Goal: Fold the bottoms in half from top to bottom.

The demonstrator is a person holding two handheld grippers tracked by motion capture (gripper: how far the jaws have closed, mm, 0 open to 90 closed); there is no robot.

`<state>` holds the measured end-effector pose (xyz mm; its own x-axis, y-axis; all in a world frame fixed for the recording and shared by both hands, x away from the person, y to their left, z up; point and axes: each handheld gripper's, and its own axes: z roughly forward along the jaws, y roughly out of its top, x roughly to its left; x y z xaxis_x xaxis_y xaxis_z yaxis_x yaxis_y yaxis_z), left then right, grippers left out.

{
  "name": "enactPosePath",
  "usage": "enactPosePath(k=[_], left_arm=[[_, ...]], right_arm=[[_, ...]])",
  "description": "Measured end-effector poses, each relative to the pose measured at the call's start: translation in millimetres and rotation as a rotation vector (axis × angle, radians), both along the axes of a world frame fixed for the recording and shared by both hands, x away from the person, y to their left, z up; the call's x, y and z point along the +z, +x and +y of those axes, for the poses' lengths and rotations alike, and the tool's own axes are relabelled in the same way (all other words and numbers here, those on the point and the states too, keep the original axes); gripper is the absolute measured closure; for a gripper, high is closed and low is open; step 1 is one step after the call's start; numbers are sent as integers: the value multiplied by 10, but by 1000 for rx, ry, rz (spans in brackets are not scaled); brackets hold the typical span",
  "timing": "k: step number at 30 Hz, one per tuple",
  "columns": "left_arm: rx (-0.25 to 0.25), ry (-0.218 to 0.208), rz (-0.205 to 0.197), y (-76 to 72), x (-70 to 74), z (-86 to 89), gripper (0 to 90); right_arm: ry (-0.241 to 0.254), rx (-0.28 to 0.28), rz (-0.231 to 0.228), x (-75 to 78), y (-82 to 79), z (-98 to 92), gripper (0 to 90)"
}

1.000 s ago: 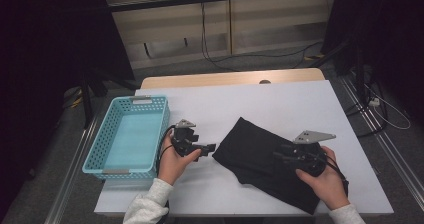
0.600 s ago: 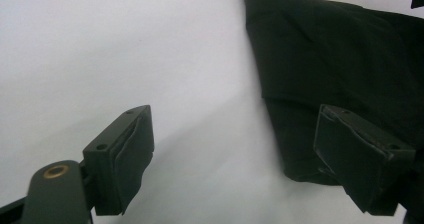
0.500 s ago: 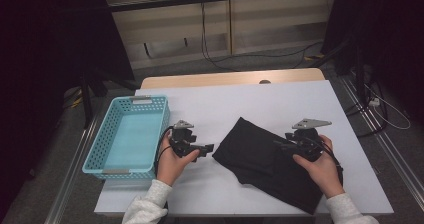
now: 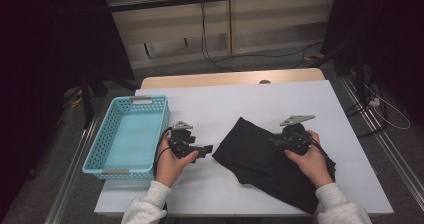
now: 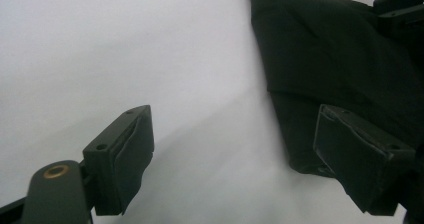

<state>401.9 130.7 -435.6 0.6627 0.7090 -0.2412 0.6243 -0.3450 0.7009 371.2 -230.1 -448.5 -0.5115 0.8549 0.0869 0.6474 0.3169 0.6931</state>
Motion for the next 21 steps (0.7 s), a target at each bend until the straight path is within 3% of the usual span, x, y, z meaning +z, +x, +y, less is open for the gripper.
enactPosePath(k=[3, 6, 10, 14, 16, 18, 21], left_arm=[[6, -5, 5, 5, -2, 2, 167], [2, 0, 3, 11, -1, 6, 167], [7, -3, 5, 13, -5, 12, 167], [14, -3, 2, 19, -12, 17, 167], [15, -3, 9, 25, -18, 23, 167], [17, -1, 9, 26, -28, 23, 167], [16, 0, 11, 23, -28, 29, 167]], right_arm=[[22, 46, 12, 3, 6, 23, 832], [6, 55, -13, 72, 14, 47, 838], [55, 40, -54, 189, 75, 14, 836], [52, 28, -58, 177, 178, 8, 826], [46, 16, -33, 100, 228, 15, 814], [10, 8, 0, 19, 257, 32, 766], [5, 2, -6, 2, 253, 26, 668]])
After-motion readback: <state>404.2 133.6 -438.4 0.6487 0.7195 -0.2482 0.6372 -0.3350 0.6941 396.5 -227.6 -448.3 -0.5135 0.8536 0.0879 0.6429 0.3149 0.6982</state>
